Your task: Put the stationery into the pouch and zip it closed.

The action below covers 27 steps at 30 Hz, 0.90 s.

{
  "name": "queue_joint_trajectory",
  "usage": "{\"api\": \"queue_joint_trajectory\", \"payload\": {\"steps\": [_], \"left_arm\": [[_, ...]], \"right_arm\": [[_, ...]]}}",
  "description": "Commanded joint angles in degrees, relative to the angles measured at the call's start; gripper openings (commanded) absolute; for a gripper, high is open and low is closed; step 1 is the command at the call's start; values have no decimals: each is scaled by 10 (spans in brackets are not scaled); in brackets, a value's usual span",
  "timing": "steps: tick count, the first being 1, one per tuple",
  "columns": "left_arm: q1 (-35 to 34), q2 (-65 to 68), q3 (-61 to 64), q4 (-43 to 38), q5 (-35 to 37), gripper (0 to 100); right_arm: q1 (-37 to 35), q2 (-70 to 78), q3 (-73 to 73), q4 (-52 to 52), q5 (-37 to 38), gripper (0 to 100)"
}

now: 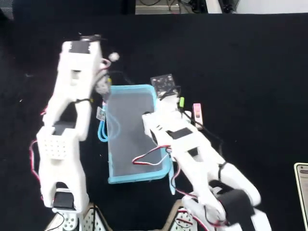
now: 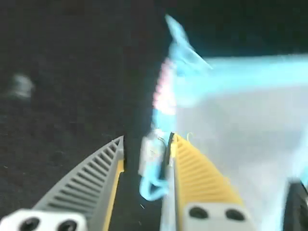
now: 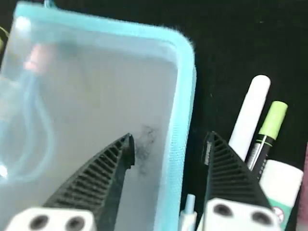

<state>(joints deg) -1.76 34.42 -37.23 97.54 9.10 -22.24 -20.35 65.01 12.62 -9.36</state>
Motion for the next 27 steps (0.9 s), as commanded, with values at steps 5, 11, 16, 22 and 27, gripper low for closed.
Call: {"api": "queue_joint_trajectory", "payload": {"steps": [5,11,16,22,27], "left_arm": [[-65,-7,30,-69,-4,164],[-54,47,66,-97,-3,164],[-31,77,71,-119,-3,164],[-7,91,66,-144,-2,163],[-21,88,64,-165,-2,163]], "right_arm": [[20,15,-26,-42,-14,240],[43,147,-137,-5,-12,240],[52,172,-167,18,-13,240],[84,131,-168,42,-13,240],[106,96,-151,41,-11,240]]}}
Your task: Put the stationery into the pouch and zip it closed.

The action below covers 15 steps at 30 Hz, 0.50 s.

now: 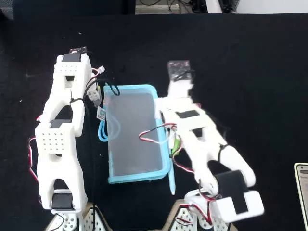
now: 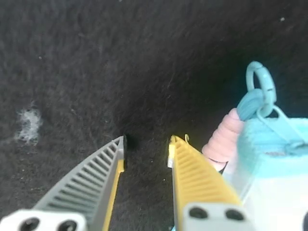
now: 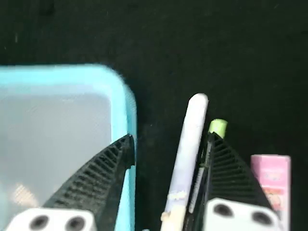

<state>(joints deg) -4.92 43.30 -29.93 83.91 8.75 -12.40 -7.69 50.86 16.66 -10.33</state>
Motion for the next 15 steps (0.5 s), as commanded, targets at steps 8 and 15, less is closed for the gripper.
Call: {"api": "queue_joint_trajectory", "payload": {"steps": [8,15], "left_arm": [[-27,3,-100,-86,29,163],[-7,3,-192,-64,62,164]], "right_arm": [[-5,67,-52,-17,0,240],[-7,95,-89,30,0,240]]}}
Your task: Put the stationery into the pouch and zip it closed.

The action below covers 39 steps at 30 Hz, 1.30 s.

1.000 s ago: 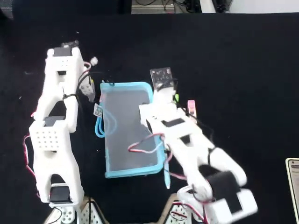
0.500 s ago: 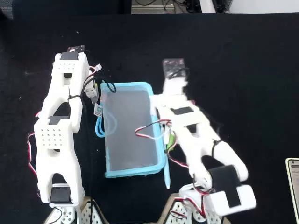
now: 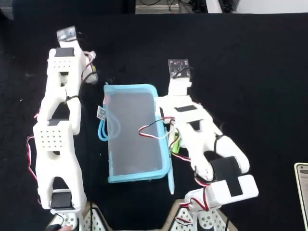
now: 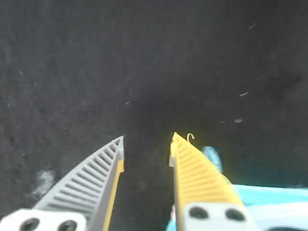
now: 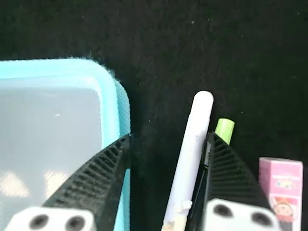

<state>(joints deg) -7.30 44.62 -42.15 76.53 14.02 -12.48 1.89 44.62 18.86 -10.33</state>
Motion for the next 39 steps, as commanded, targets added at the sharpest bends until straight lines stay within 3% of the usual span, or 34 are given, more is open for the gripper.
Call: {"api": "queue_joint_trajectory", "payload": {"steps": [1,8,12,19,29,32,39], "left_arm": [[21,-11,-77,10,10,164],[44,-11,-109,5,-1,250],[56,13,-114,5,-55,220],[53,99,-115,-13,-26,215],[54,105,-282,185,-19,213],[58,106,-328,232,-47,213],[69,106,-314,232,-62,213]], "right_arm": [[-6,-1,-27,8,0,240],[-6,-1,-26,11,1,240],[-6,-1,-26,11,1,240],[-6,-1,-25,11,1,240],[-6,-1,-27,11,1,240],[-6,-1,-27,11,1,240],[-6,-1,-26,11,1,240]]}}
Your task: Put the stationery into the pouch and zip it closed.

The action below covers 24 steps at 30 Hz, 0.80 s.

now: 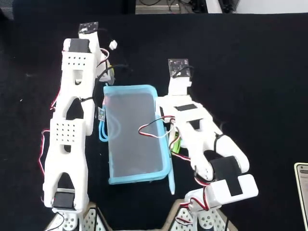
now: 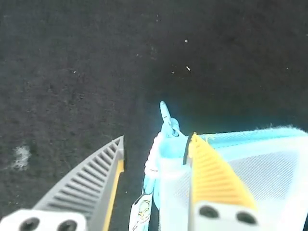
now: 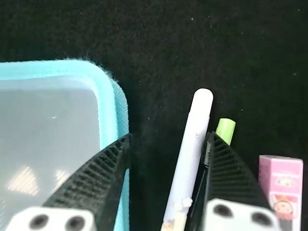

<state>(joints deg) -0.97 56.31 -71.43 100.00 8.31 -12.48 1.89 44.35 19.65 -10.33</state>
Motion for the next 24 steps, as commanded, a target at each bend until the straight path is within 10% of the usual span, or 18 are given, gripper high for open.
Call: {"api": "queue_joint_trajectory", "payload": {"steps": [1,5,24], "left_arm": [[0,-11,-18,-18,8,213],[-29,-11,-18,-55,93,216],[-4,47,-17,6,67,213]], "right_arm": [[-6,-1,-23,4,1,240],[-6,-1,-23,4,1,240],[-6,-1,-23,4,1,240]]}}
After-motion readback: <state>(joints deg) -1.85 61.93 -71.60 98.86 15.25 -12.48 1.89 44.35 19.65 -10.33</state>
